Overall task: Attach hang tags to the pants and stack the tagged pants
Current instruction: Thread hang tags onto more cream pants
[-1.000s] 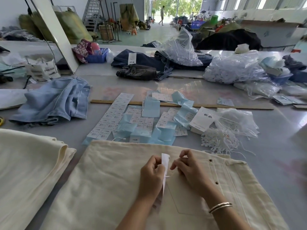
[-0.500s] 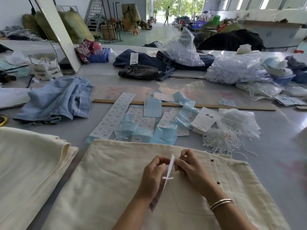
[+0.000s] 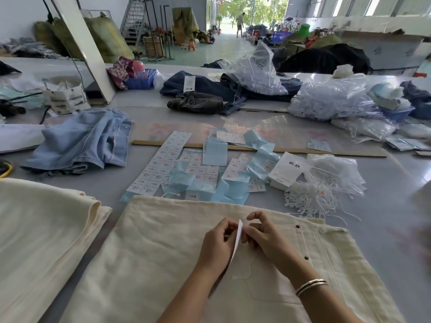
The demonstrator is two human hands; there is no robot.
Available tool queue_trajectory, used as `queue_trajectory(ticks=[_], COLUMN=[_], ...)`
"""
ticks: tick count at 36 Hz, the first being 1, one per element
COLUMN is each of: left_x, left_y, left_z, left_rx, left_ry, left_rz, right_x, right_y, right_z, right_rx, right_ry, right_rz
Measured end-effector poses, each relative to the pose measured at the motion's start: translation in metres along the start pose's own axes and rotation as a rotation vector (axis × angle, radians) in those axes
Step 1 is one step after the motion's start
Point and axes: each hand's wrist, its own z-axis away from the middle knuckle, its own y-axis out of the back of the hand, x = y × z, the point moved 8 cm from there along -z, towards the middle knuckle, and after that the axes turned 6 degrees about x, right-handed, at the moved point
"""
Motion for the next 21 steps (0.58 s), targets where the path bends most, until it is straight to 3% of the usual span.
queue_trajectory(ticks=[4,9,13,16,21], left_x=[-0.003,-0.009,0.016,0.040,0.059], left_y=[0.005,0.016,0.018,-0.004,-0.025], left_z=[-0.006,-0.019,-0.028,-0.027,-0.028], left_rx=[0.056,0.079,0.043,-0.076,-0.121], left_ry=[0.046,0.220,0.017,-0.130,-0.115], left_rz=[-0.036,0.014,-0.234,-0.249,-0.067], right_x=[-0.003,0.002,-0.012,-0.035,-0.043], right_y=[0.006,0.034,0.051,0.048,0.042], right_z=[0.005,0.013,0.018,0.022,0.026], right_rx=[0.025,0.185,0.298,0.307,0.320], right_ry=[-0.094,-0.225,-0.112,0.041,0.042], right_rz=[-0.099,-0.191,0.018,0.174,-0.002])
